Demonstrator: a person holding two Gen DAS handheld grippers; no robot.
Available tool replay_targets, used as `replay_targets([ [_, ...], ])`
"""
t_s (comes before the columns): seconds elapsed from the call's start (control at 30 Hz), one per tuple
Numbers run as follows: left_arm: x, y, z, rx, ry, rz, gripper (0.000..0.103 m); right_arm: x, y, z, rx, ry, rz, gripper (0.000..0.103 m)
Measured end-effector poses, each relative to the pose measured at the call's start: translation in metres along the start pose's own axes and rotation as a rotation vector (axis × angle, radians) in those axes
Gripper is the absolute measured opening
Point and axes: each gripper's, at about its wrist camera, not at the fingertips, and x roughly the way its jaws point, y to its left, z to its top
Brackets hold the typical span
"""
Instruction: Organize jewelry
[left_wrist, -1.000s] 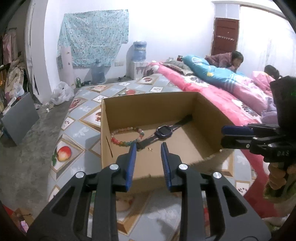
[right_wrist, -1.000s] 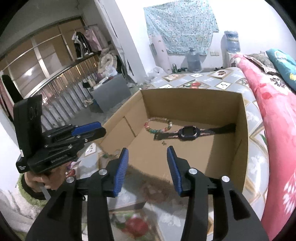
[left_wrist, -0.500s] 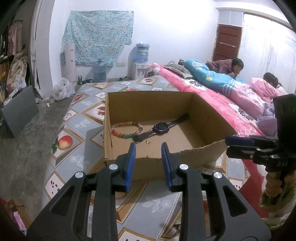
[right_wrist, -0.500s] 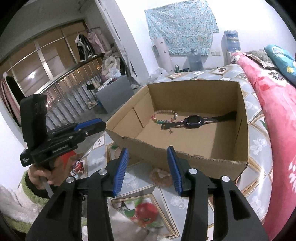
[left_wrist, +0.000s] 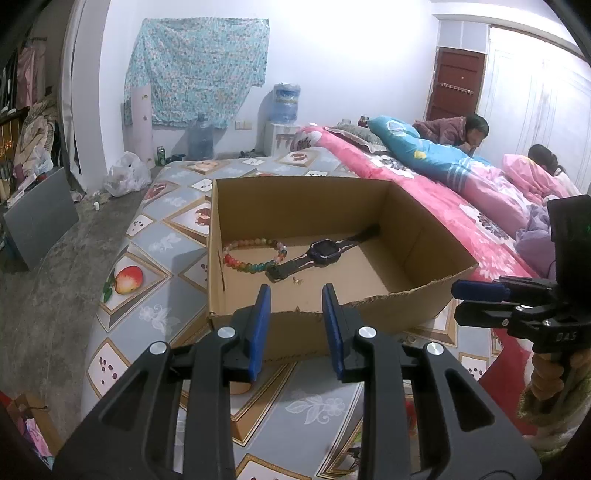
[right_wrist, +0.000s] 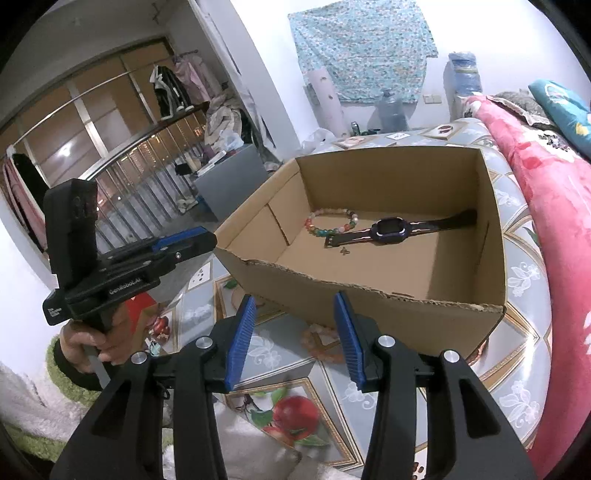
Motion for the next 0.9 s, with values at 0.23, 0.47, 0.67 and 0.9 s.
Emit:
replay_targets([
  [0.23, 0.0012, 0.0011, -0.0011, 0.0, 0.001, 0.001, 0.027, 0.0006, 0.0031, 0.0004, -0.007, 0.001, 0.004, 0.044],
  [0.47, 0.0015, 0.0015, -0.0015, -0.001, 0.003, 0.002, 0.027, 0.0003, 0.0046, 0.001, -0.009, 0.0, 0.005, 0.044],
  [0.67, 0.0015, 0.0026, -0.0034, -0.002, 0.003, 0.001, 0.027, 0.0006, 0.005, 0.0009, -0.009, 0.001, 0.004, 0.044],
  [0.9, 0.0017, 0.0029, -0.0043, -0.002, 0.005, 0.001, 0.027, 0.0002, 0.0068, 0.0008, -0.013, 0.004, 0.004, 0.044],
])
